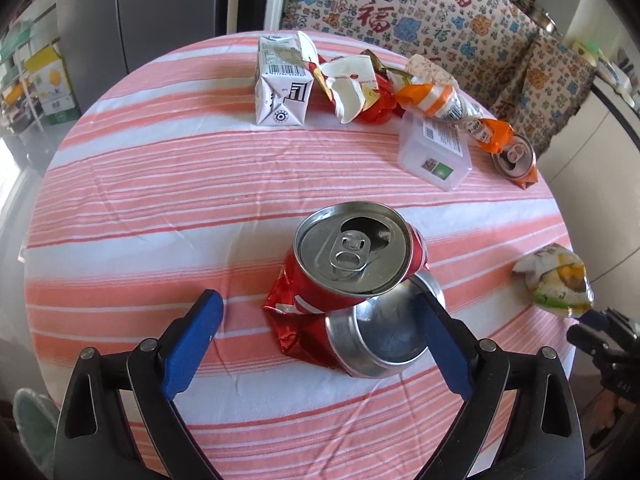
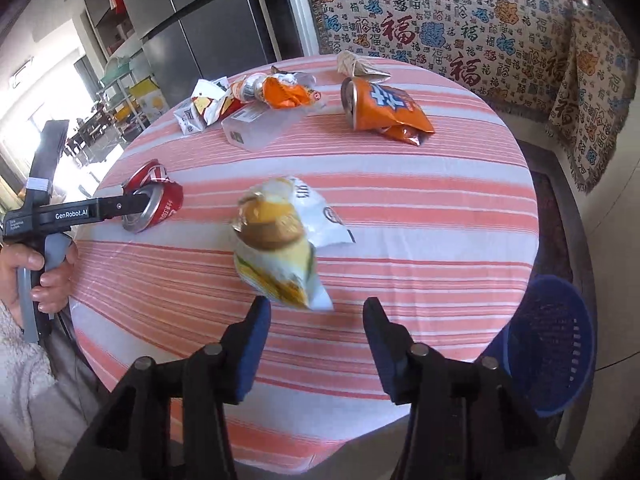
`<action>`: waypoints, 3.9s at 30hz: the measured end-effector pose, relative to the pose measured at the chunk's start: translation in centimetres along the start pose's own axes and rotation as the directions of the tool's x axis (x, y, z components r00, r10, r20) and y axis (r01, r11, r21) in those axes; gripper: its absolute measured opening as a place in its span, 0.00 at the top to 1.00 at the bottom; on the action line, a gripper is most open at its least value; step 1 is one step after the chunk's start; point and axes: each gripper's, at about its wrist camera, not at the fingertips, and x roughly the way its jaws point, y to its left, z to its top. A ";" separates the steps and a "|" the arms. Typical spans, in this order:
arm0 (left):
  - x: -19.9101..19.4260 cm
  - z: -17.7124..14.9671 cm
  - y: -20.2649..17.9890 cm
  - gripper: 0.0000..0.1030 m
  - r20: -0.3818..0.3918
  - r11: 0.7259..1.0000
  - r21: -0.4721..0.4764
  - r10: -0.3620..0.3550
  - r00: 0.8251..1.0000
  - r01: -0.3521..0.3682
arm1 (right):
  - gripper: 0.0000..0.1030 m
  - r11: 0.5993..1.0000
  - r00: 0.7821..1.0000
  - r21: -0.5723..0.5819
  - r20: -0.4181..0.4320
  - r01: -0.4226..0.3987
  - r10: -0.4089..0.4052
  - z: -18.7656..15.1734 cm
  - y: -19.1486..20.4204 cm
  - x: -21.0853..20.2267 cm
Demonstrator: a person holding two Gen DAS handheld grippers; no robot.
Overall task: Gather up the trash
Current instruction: 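Lift the cola can with the left tool while the right tool grasps a white snack bag, then carry both items to the blue wastebasket and open both tools to drop them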
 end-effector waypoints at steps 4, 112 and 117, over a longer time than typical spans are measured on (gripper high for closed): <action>-0.7 0.6 1.0 0.10 0.034 0.998 -0.033 -0.052 0.998 0.054 | 0.52 1.000 0.999 0.007 0.032 0.016 -0.016 -0.1 -0.5 -0.8; 2.9 -0.8 -41.2 0.05 -0.071 0.837 0.428 -0.346 0.935 0.342 | 0.42 0.814 0.912 0.533 0.172 0.233 -0.373 -1.1 -35.0 -12.4; -0.1 -2.3 -33.3 0.05 -0.028 0.889 0.392 -0.244 0.969 0.236 | 0.42 0.887 0.898 0.398 0.261 0.234 -0.354 1.3 -28.5 -12.7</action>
